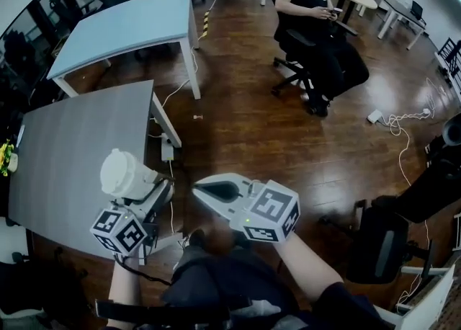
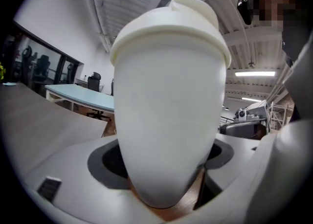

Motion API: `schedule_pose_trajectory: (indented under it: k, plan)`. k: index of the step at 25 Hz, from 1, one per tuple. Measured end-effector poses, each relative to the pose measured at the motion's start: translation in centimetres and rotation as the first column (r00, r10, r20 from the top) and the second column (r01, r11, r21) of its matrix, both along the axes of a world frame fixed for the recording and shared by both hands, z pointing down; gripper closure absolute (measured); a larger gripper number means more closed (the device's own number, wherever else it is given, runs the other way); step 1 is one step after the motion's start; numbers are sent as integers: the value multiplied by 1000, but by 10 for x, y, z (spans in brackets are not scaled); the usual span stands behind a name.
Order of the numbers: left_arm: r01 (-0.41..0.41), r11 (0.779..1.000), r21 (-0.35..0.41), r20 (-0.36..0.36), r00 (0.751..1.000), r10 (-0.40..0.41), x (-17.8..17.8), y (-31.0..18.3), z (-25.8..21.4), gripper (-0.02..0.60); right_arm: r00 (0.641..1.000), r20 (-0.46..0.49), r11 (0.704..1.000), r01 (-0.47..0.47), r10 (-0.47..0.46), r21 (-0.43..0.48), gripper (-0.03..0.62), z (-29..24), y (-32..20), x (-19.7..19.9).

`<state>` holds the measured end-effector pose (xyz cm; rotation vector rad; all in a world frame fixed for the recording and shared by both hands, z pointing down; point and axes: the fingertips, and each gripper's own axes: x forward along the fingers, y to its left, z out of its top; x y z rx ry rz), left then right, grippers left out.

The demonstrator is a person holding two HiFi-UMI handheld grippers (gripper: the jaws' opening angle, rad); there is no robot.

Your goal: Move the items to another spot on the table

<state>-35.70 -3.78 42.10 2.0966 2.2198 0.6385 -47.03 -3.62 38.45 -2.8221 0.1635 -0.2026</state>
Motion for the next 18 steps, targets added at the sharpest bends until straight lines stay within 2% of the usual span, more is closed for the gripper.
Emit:
schedule_pose_trajectory:
  k: [5, 10, 15, 18]
  plan:
    - [142, 990, 1, -70, 988, -141, 19, -28, -3, 155, 990, -15, 990, 141, -141, 29, 609, 4, -8, 15]
    - [266, 964, 12, -149, 954, -261, 57, -71, 2, 155, 963, -15, 962, 270, -270, 44, 609, 4, -29, 57]
    - [340, 940, 20, -200, 923, -330, 108, -103, 7, 155, 929, 20, 929, 370, -370, 26, 609, -5, -57, 110]
    - [340, 940, 29, -217, 920, -326, 134, -112, 18, 155, 919, 50, 920, 391, -391, 20, 609, -2, -71, 141]
